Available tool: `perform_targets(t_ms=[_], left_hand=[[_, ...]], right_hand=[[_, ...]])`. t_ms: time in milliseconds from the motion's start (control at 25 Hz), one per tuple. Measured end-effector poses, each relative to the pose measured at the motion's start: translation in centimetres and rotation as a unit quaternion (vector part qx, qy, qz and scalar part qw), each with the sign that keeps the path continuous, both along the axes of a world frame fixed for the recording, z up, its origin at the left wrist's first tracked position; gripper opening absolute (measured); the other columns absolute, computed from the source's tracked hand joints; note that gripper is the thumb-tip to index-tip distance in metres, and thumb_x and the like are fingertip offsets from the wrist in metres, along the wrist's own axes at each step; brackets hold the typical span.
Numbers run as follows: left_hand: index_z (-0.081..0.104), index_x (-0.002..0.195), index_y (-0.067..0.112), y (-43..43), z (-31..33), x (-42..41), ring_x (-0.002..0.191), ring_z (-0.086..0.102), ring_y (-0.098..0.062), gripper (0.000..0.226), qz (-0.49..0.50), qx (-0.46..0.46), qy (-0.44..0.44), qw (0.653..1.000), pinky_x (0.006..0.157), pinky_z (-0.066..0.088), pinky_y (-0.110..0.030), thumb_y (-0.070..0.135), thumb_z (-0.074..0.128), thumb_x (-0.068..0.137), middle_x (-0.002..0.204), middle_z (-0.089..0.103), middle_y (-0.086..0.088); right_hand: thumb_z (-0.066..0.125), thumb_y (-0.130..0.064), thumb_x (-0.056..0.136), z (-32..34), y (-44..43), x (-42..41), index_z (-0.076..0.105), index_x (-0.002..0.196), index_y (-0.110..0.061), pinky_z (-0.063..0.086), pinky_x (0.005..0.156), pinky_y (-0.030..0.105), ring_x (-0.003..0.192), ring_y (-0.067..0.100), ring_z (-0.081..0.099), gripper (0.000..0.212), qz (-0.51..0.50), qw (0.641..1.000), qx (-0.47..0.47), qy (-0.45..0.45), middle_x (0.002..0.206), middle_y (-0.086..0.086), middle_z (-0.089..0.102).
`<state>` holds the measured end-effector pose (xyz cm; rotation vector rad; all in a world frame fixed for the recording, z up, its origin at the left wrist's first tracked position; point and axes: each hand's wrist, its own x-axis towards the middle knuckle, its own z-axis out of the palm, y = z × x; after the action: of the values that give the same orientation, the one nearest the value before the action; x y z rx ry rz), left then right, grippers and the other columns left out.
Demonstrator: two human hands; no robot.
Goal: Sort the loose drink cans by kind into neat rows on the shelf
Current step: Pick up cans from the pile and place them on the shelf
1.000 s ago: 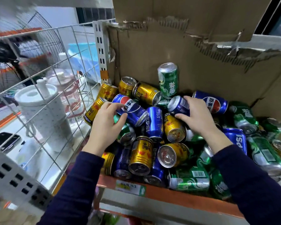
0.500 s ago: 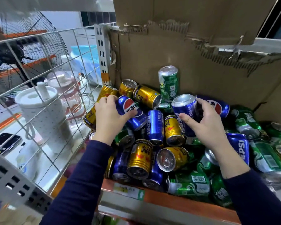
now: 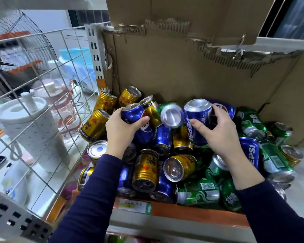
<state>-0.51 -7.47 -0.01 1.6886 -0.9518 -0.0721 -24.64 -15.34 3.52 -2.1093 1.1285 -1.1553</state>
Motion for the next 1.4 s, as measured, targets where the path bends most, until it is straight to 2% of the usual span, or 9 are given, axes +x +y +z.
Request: perform_targets(t_ms=[200, 320, 440, 560, 680, 840, 1000, 1160, 1400], left_hand=[[0.056, 0.111, 0.02, -0.2, 0.3, -0.3, 0.083, 0.054, 0.013, 0.06, -0.048, -0.056, 0.012, 0.997, 0.071, 0.038, 0.004, 0.043, 0.085, 0.064, 0.096, 0.058, 0.018], [0.056, 0.117, 0.013, -0.2, 0.3, -0.5, 0.088, 0.056, 0.007, 0.066, -0.069, -0.065, 0.014, 0.995, 0.073, 0.039, 0.003, 0.038, 0.087, 0.064, 0.103, 0.061, 0.01], [0.054, 0.115, 0.023, 0.1, 0.6, -0.7, 0.093, 0.061, -0.001, 0.064, -0.082, -0.075, 0.027, 0.993, 0.075, 0.045, -0.002, 0.041, 0.087, 0.063, 0.105, 0.062, 0.011], [0.055, 0.111, 0.03, 0.5, 1.6, -1.4, 0.093, 0.063, 0.005, 0.06, -0.094, -0.095, 0.061, 0.989, 0.075, 0.048, -0.007, 0.05, 0.085, 0.062, 0.104, 0.064, 0.018], [0.058, 0.115, 0.035, 0.4, 3.2, -2.7, 0.09, 0.067, -0.001, 0.06, -0.165, -0.102, 0.14, 0.971, 0.074, 0.057, -0.025, 0.051, 0.083, 0.062, 0.102, 0.069, 0.016], [0.059, 0.113, 0.035, -0.5, 5.4, -6.4, 0.087, 0.071, -0.011, 0.056, -0.259, -0.118, 0.167, 0.944, 0.068, 0.058, -0.029, 0.048, 0.082, 0.064, 0.099, 0.071, 0.011], [0.061, 0.112, 0.034, -2.1, 6.7, -11.5, 0.089, 0.07, -0.015, 0.053, -0.304, -0.119, 0.163, 0.931, 0.076, 0.058, -0.037, 0.047, 0.081, 0.065, 0.098, 0.072, 0.007], [0.064, 0.109, 0.03, -4.3, 6.4, -18.8, 0.085, 0.07, -0.014, 0.051, -0.326, -0.109, 0.154, 0.926, 0.075, 0.059, -0.038, 0.048, 0.081, 0.064, 0.093, 0.073, 0.007], [0.065, 0.104, 0.03, -7.5, 4.0, -33.7, 0.085, 0.07, -0.012, 0.05, -0.329, -0.096, 0.17, 0.924, 0.077, 0.058, -0.036, 0.051, 0.081, 0.062, 0.094, 0.073, 0.007]], right_hand=[[0.069, -0.058, 0.071, 0.1, 0.9, 0.0, 0.048, 0.137, -0.012, 0.041, 0.105, 0.042, 0.123, 0.018, 0.049, 0.082, -0.027, 1.0, -0.01, 0.008, 0.132, 0.003, 0.054], [0.076, -0.047, 0.074, -0.4, 1.5, 0.3, 0.048, 0.137, -0.014, 0.04, 0.106, 0.039, 0.123, 0.019, 0.048, 0.077, -0.05, 0.999, -0.017, 0.002, 0.132, 0.004, 0.052], [0.077, -0.044, 0.073, -0.7, 1.8, 0.0, 0.047, 0.137, -0.014, 0.039, 0.105, 0.034, 0.122, 0.017, 0.047, 0.077, -0.056, 0.998, -0.008, -0.004, 0.132, 0.001, 0.051], [0.077, -0.046, 0.073, -1.0, 2.2, -0.6, 0.047, 0.138, -0.016, 0.035, 0.097, 0.021, 0.115, 0.005, 0.045, 0.077, -0.056, 0.998, -0.005, -0.007, 0.125, -0.009, 0.049], [0.075, -0.049, 0.073, -0.7, 2.9, -1.3, 0.045, 0.137, -0.019, 0.037, 0.084, 0.003, 0.098, -0.018, 0.051, 0.077, -0.04, 0.998, 0.013, -0.038, 0.113, -0.027, 0.052], [0.067, -0.062, 0.071, 0.9, 3.4, -4.4, 0.045, 0.122, -0.027, 0.048, 0.079, 0.016, 0.093, -0.01, 0.059, 0.066, -0.058, 0.994, 0.006, -0.095, 0.1, -0.024, 0.062], [0.056, -0.057, 0.081, 2.0, 3.5, -9.8, 0.041, 0.112, -0.038, 0.04, 0.071, 0.001, 0.087, -0.017, 0.057, 0.039, -0.09, 0.987, -0.029, -0.128, 0.093, -0.041, 0.059], [0.055, -0.061, 0.077, 1.3, 2.2, -19.1, 0.043, 0.116, -0.027, 0.047, 0.077, 0.019, 0.088, -0.007, 0.061, 0.053, -0.132, 0.974, -0.011, -0.184, 0.092, -0.031, 0.062], [0.057, -0.06, 0.077, -0.6, 0.0, -36.0, 0.044, 0.105, -0.041, 0.054, 0.073, 0.035, 0.085, 0.004, 0.064, 0.036, -0.156, 0.973, 0.009, -0.17, 0.094, -0.015, 0.063]])
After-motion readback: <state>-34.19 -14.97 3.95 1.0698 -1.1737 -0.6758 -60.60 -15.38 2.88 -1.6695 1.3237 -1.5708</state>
